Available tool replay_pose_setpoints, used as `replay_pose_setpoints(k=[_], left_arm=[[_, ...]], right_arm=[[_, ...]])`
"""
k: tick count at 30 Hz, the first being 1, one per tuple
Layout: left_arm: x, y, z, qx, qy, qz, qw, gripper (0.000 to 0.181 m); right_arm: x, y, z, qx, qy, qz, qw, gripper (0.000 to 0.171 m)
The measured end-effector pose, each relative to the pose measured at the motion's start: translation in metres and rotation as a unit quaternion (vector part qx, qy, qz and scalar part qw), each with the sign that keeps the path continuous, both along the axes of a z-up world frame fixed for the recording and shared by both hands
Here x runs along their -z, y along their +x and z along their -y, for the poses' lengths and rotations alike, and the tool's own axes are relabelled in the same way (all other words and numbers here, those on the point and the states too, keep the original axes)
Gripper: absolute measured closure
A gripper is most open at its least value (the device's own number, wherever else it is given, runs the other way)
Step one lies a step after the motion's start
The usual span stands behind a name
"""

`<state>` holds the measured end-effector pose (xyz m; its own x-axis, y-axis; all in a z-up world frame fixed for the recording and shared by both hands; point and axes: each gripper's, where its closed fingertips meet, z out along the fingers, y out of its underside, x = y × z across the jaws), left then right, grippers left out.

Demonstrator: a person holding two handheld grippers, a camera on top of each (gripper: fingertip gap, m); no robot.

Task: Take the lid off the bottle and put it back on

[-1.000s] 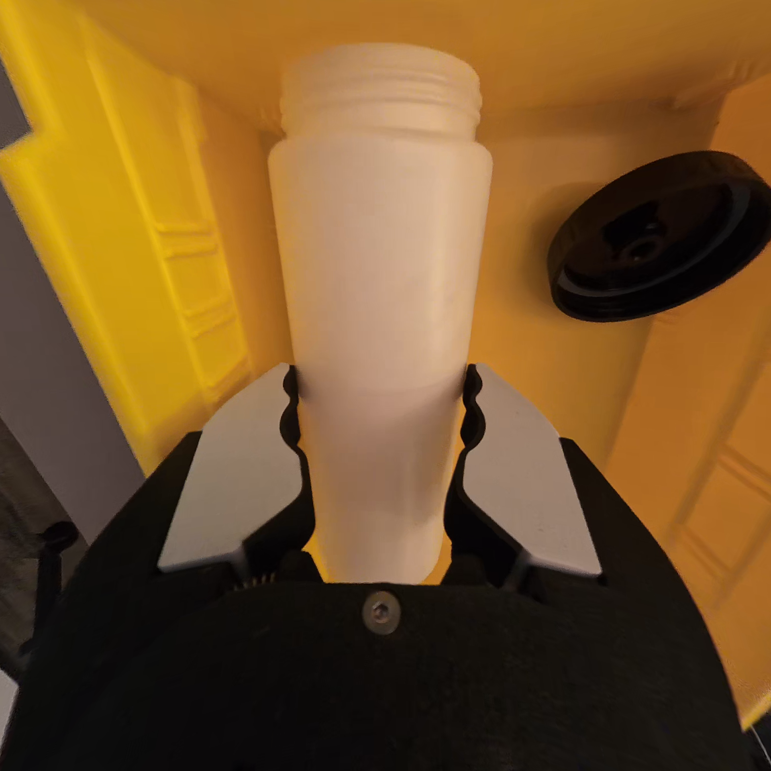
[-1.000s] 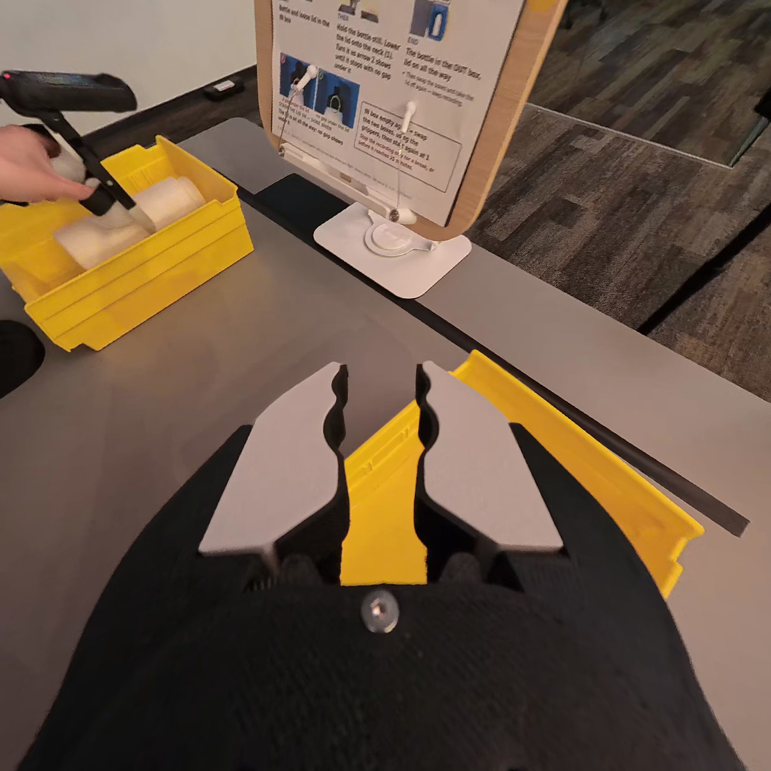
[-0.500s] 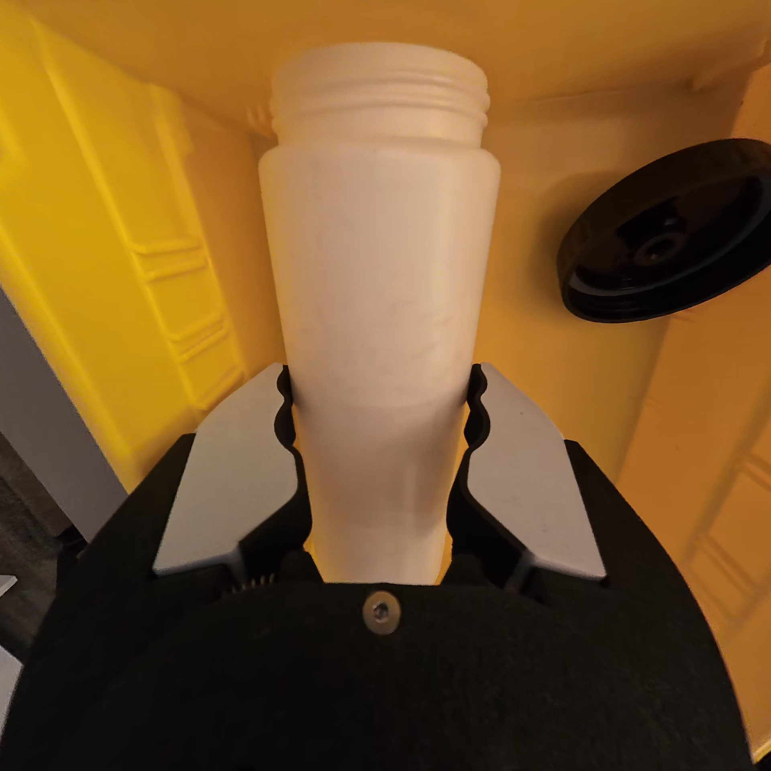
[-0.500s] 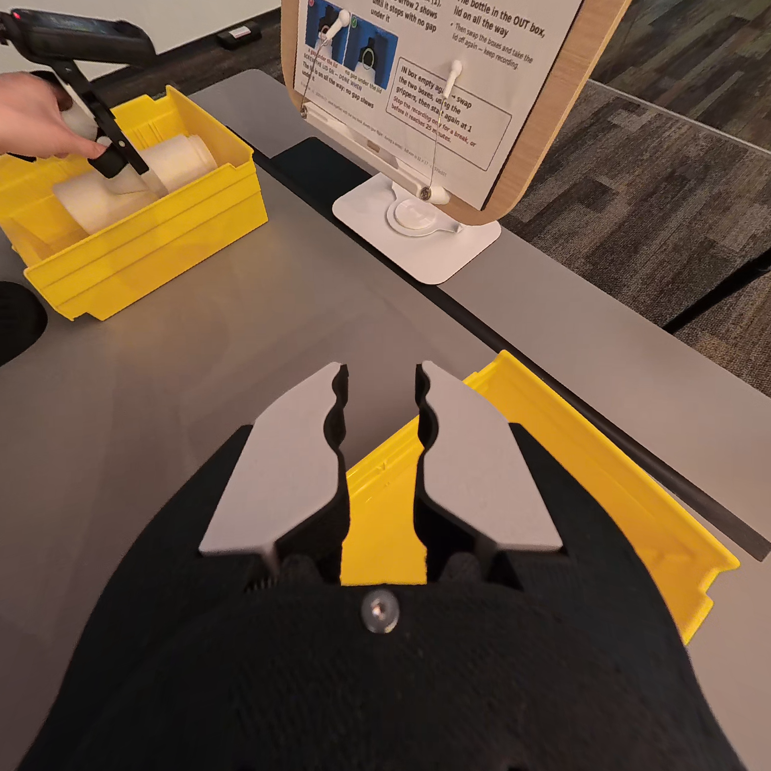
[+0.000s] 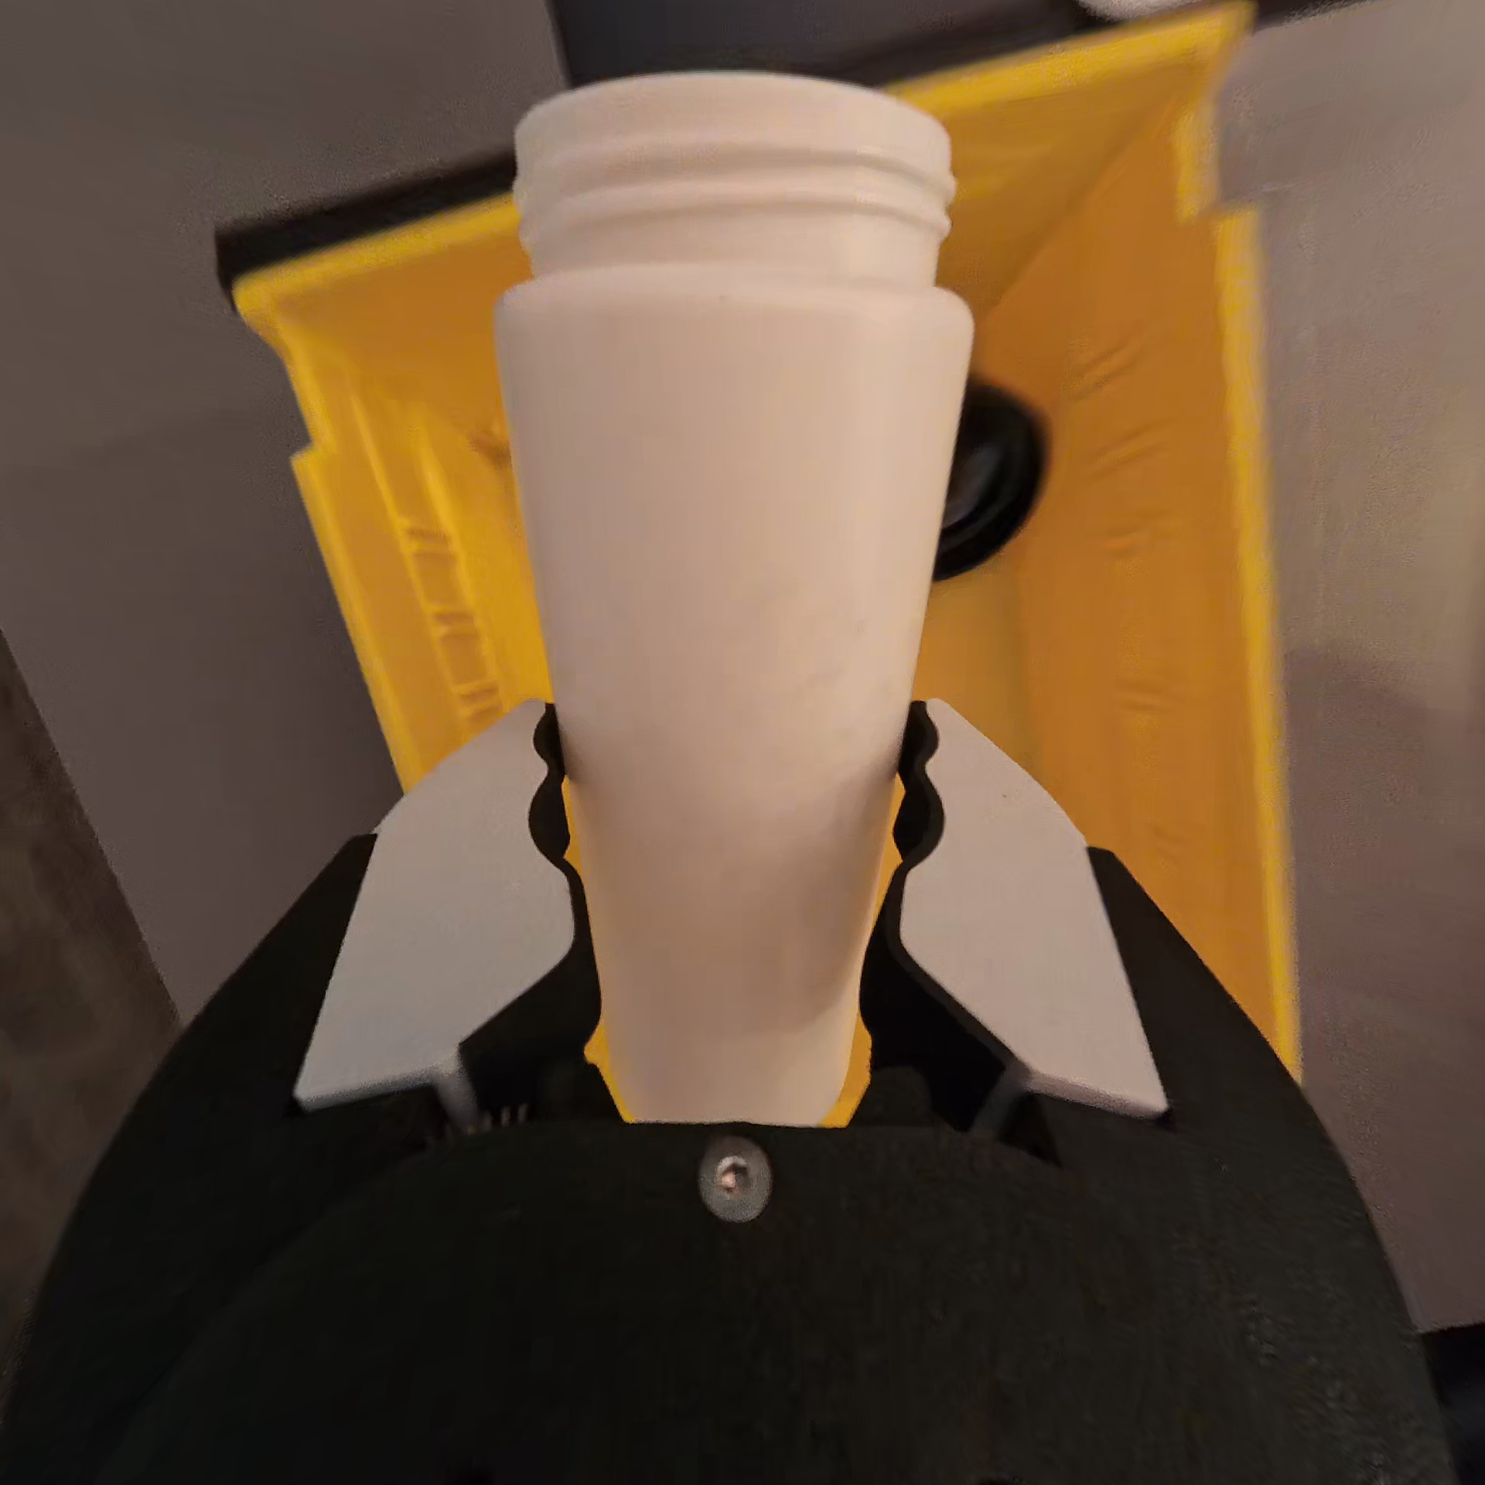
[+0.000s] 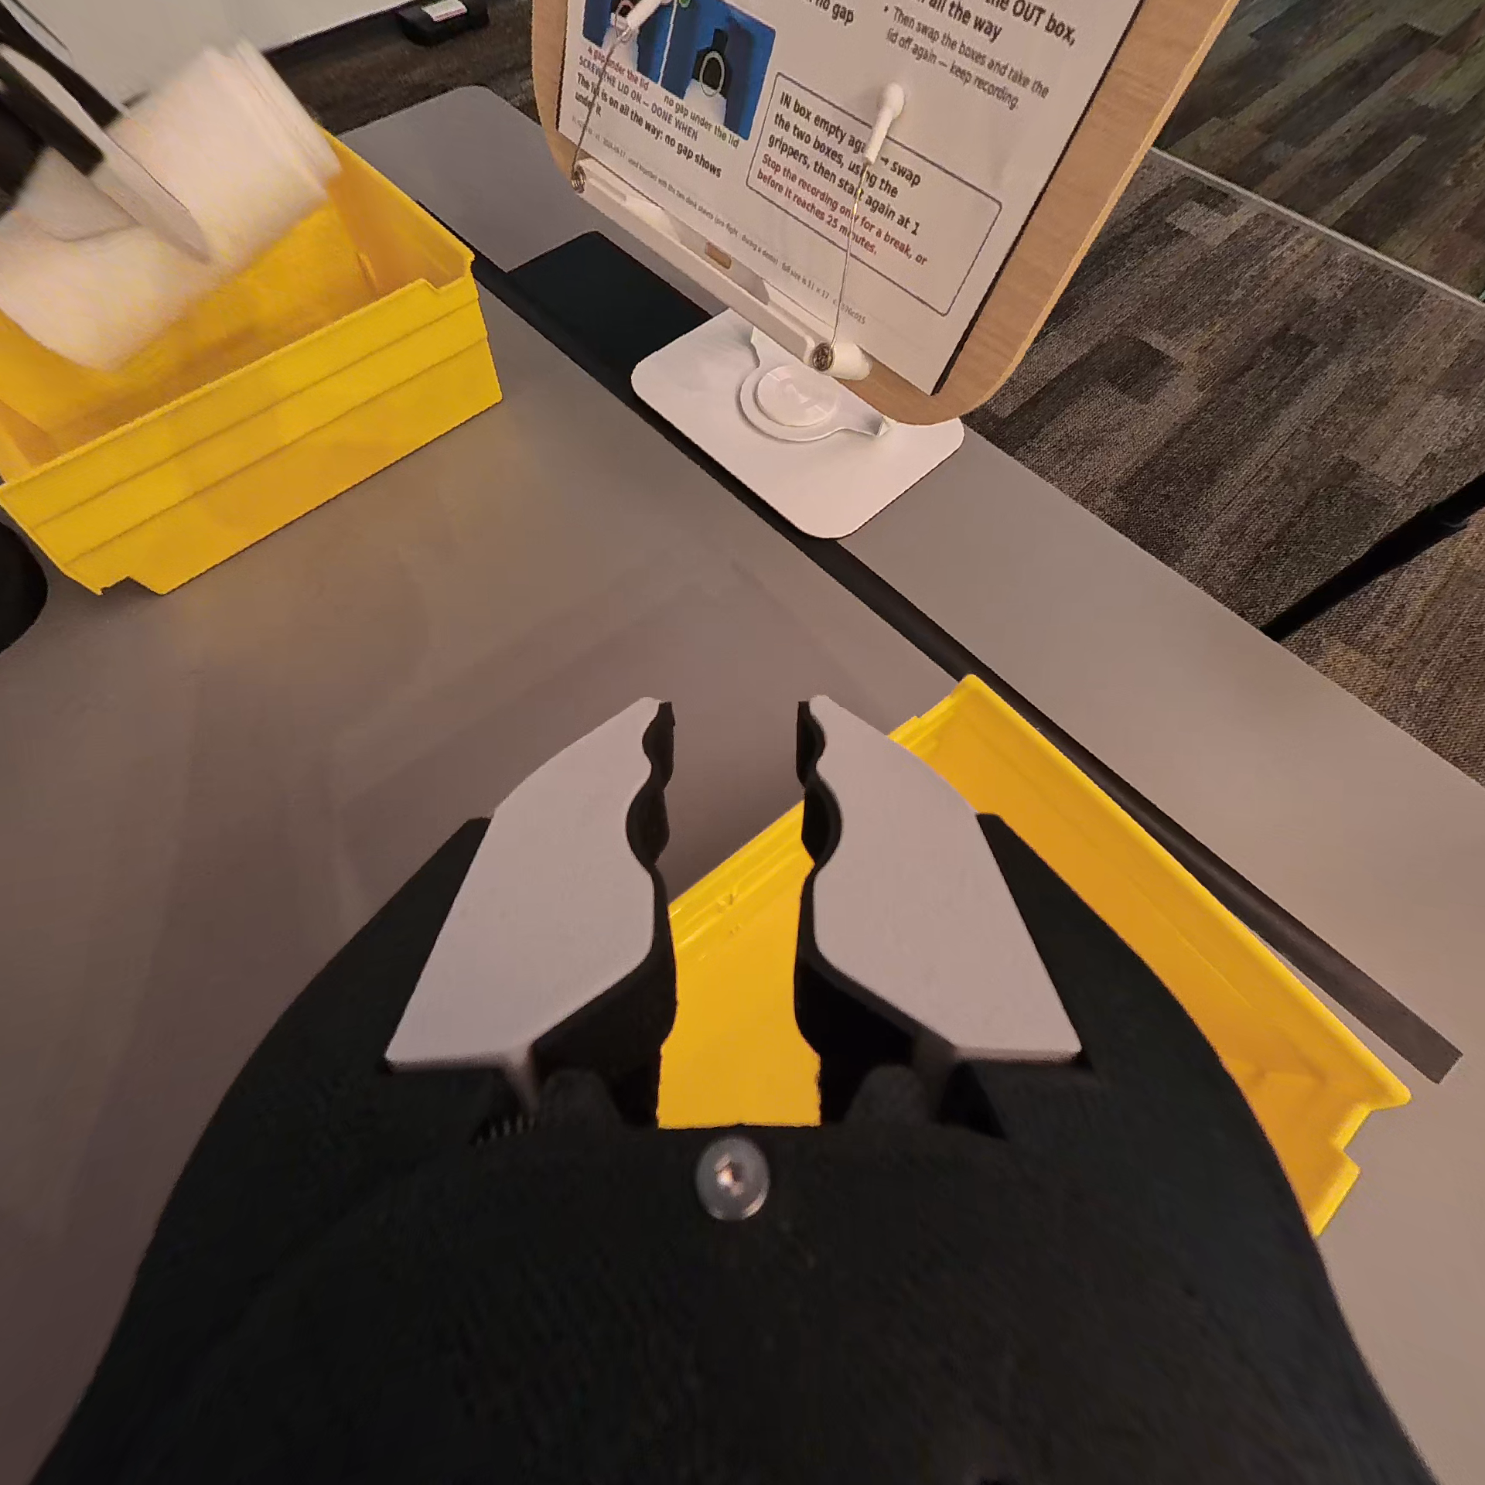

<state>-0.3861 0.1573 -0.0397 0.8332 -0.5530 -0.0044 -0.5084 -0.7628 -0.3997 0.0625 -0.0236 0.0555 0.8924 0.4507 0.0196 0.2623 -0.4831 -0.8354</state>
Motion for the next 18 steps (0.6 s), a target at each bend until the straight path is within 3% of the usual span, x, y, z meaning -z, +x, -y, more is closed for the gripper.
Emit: replay_pose_setpoints(k=[4,8,10,14,18], left_arm=[[-0.079,0.063,0.032,0.093,0.098,0.141,0.981,0.101],[-0.137,0.147,0.098,0.209,0.167,0.292,0.918,0.100],[-0.143,0.183,0.130,0.252,0.184,0.342,0.886,0.100],[-0.126,0.241,0.167,0.300,0.225,0.390,0.841,0.101],[-0.095,0.276,0.179,0.329,0.250,0.399,0.819,0.101]], right_arm=[[-0.011,-0.006,-0.005,-0.002,0.033,-0.005,0.999,0.142],[-0.049,-0.044,-0.006,-0.060,0.123,-0.111,0.984,0.142],[-0.067,-0.075,0.006,-0.139,0.157,-0.187,0.960,0.138],[-0.075,-0.125,0.023,-0.256,0.198,-0.285,0.902,0.113],[-0.055,-0.155,0.017,-0.284,0.150,-0.316,0.893,0.089]])
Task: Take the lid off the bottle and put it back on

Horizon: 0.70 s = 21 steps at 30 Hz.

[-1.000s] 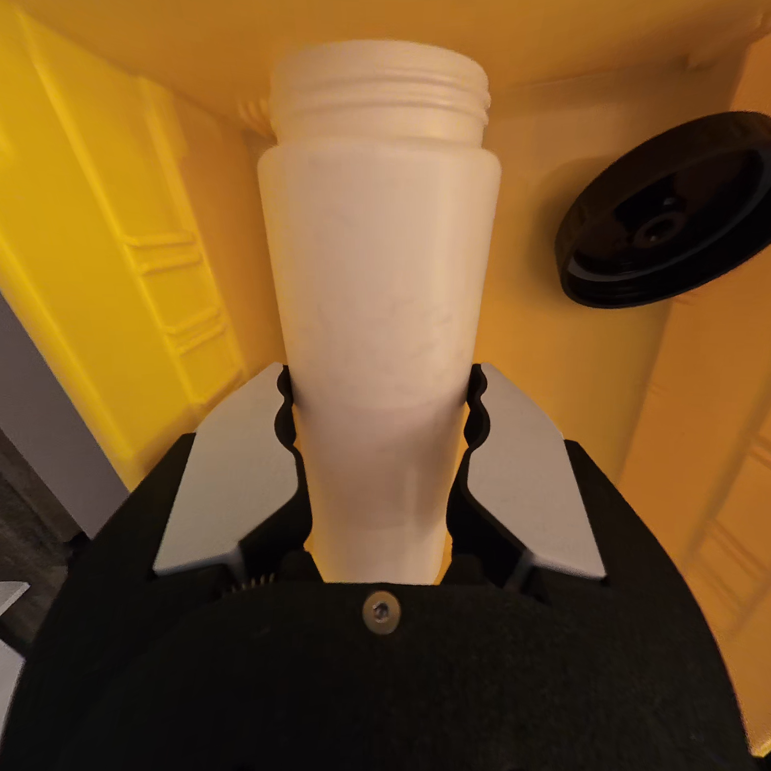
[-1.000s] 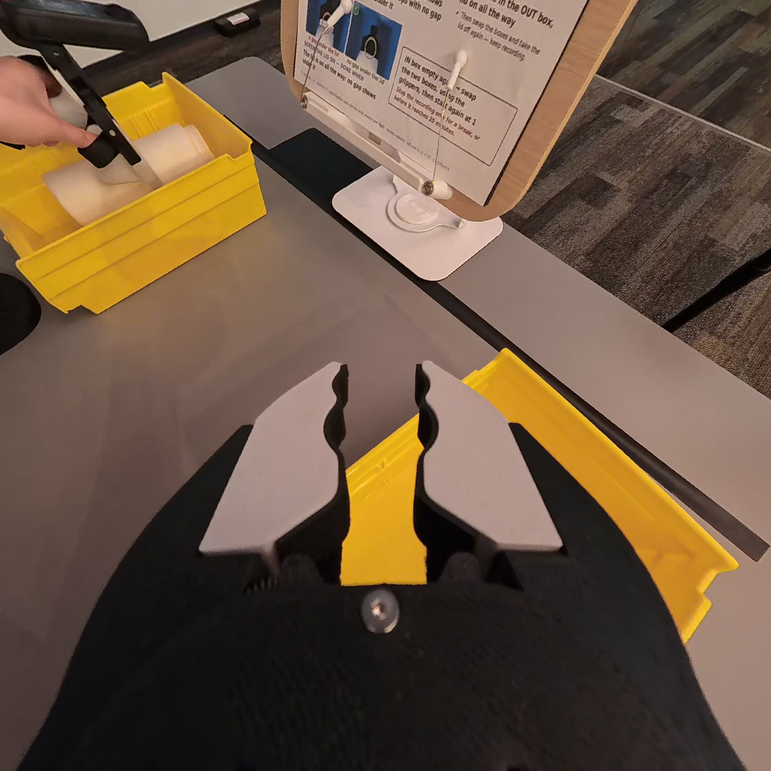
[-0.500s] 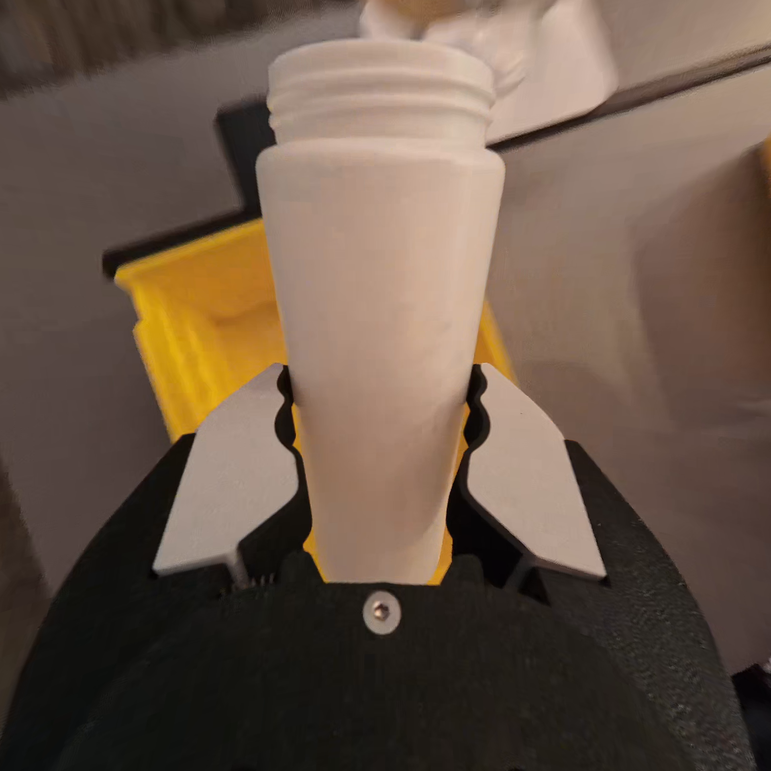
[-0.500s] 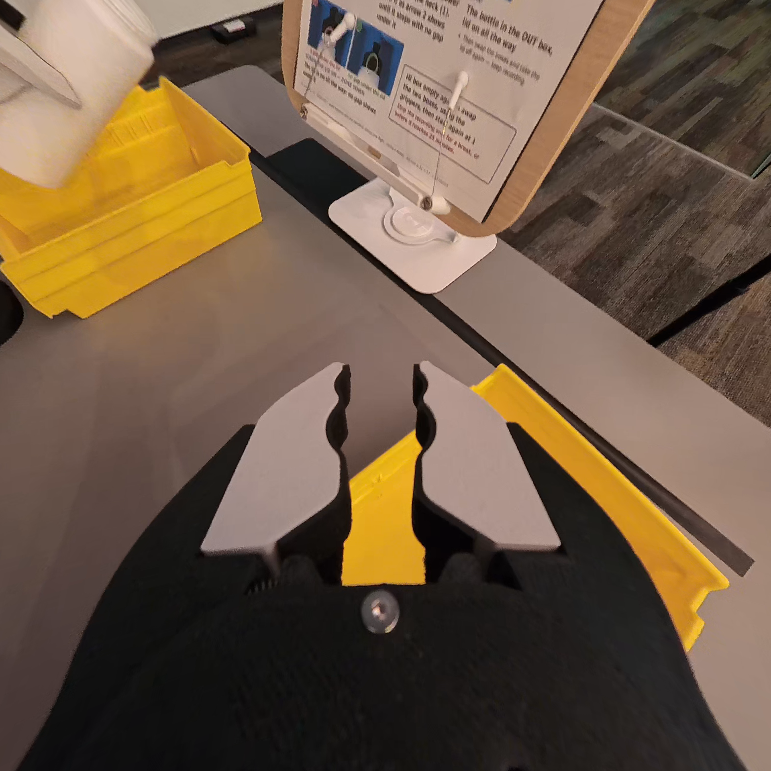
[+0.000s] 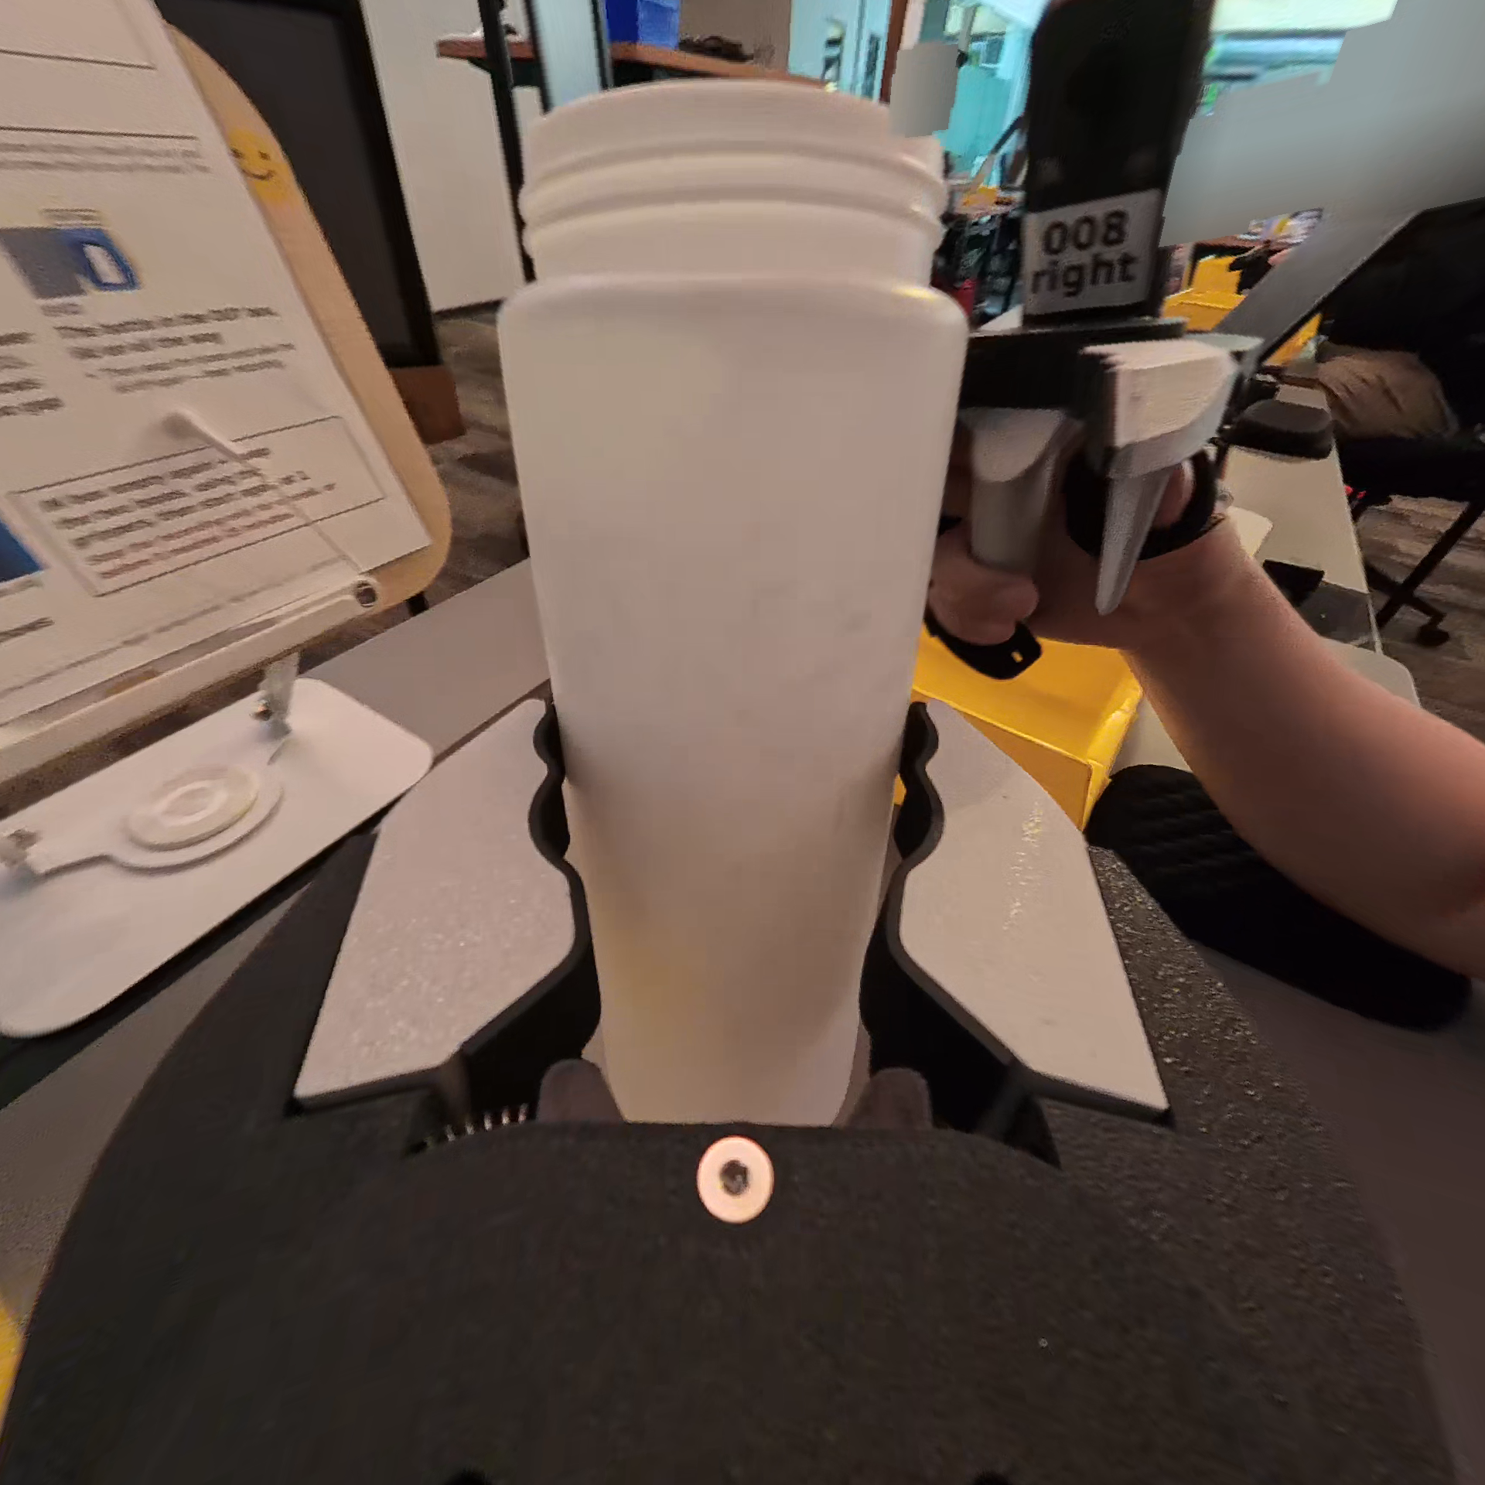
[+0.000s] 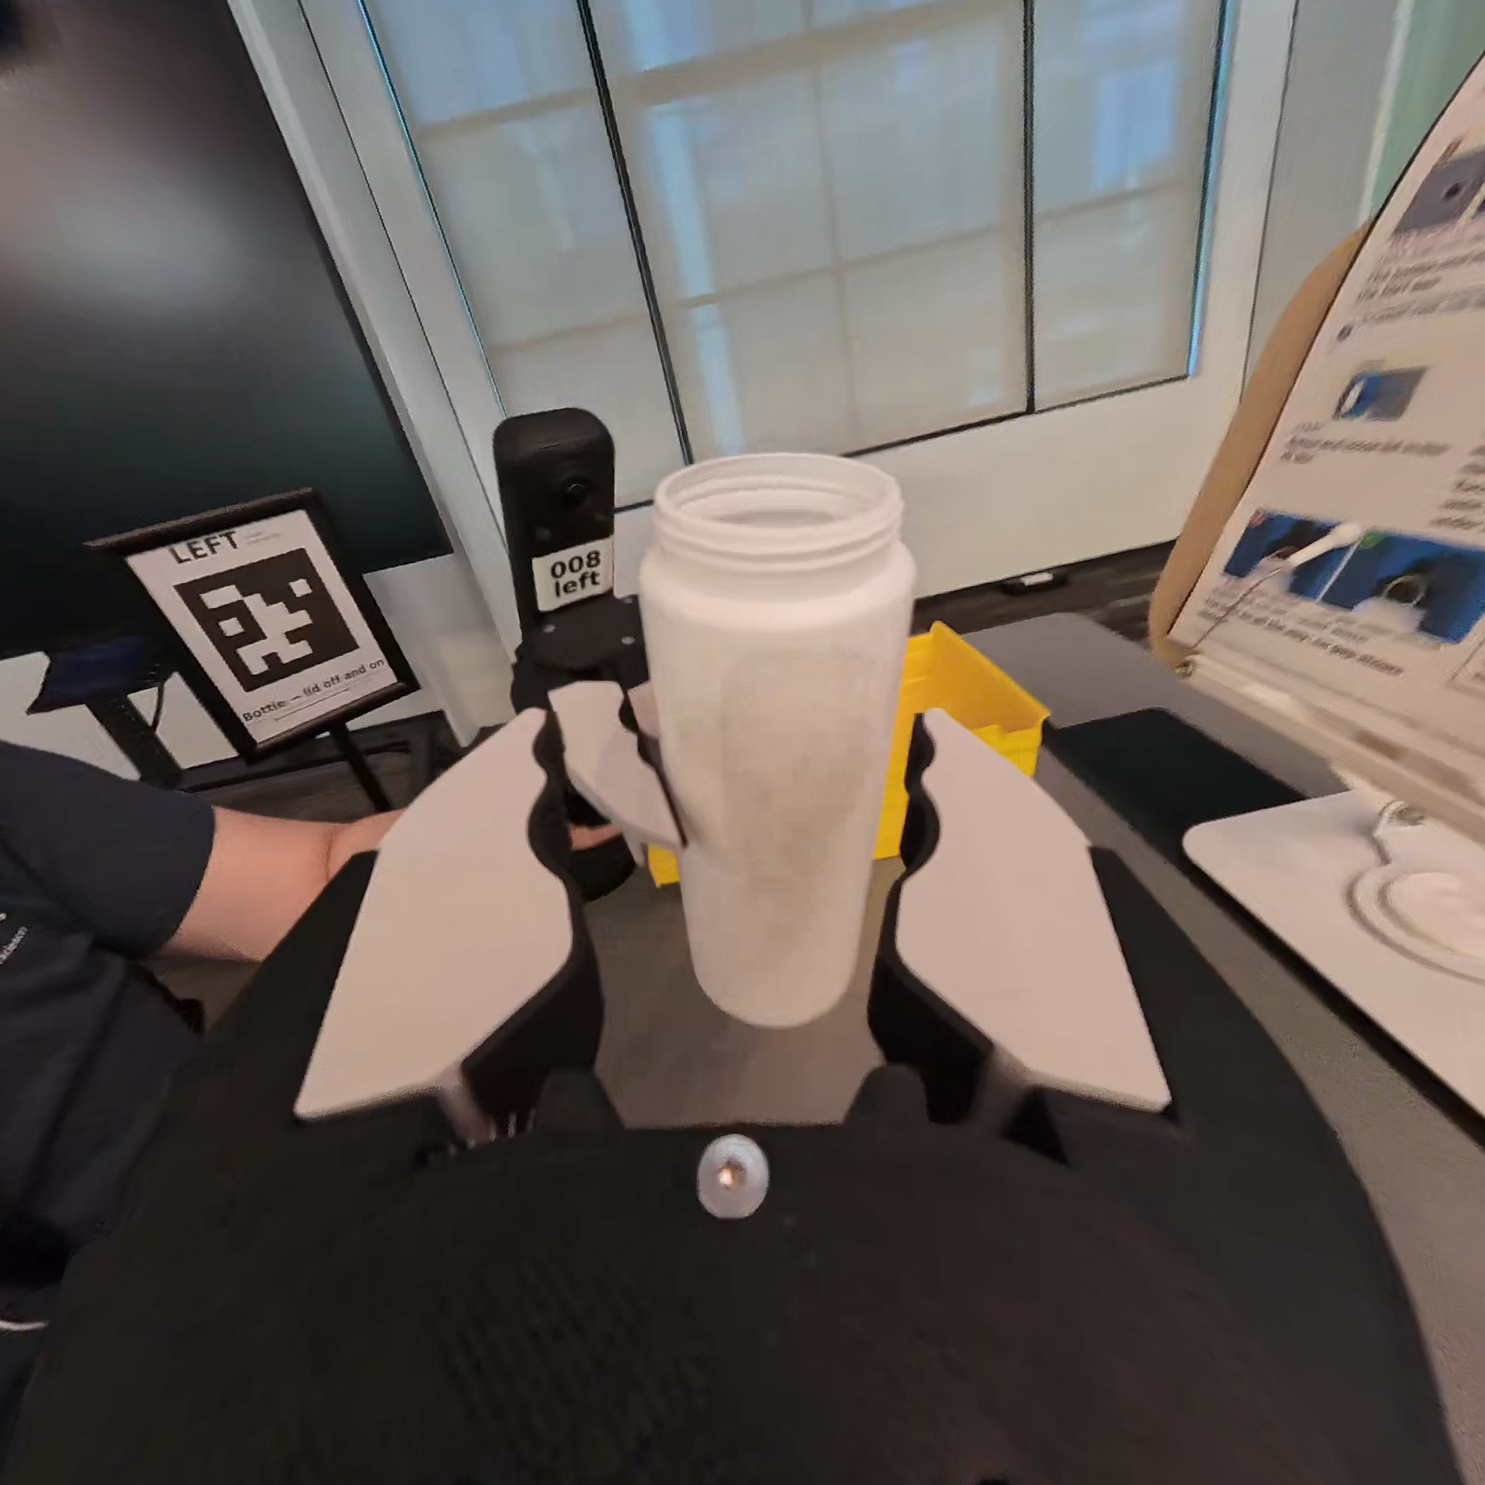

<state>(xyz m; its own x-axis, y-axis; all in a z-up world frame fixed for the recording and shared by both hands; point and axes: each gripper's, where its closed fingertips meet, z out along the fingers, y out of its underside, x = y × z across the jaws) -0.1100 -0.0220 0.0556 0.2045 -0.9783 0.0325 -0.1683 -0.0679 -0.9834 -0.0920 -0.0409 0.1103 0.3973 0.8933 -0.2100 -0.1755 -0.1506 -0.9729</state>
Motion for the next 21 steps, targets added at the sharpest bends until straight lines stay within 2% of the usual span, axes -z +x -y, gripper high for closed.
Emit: replay_pose_setpoints(k=[4,6,16,21], left_arm=[[0.017,0.013,0.011,0.036,0.026,0.016,0.999,0.100],[0.028,0.012,0.008,0.035,0.032,0.013,0.999,0.100],[0.092,0.005,-0.007,0.017,0.015,-0.015,1.000,0.101],[0.106,0.006,-0.009,0.014,0.006,-0.028,0.999,0.101]], right_arm=[[0.022,-0.014,-0.009,-0.001,-0.018,0.031,0.999,0.087],[0.033,-0.018,-0.011,-0.001,-0.016,0.060,0.998,0.095],[0.099,-0.030,-0.026,-0.003,-0.040,0.204,0.978,0.096],[0.114,-0.029,-0.029,-0.007,-0.052,0.227,0.973,0.096]])
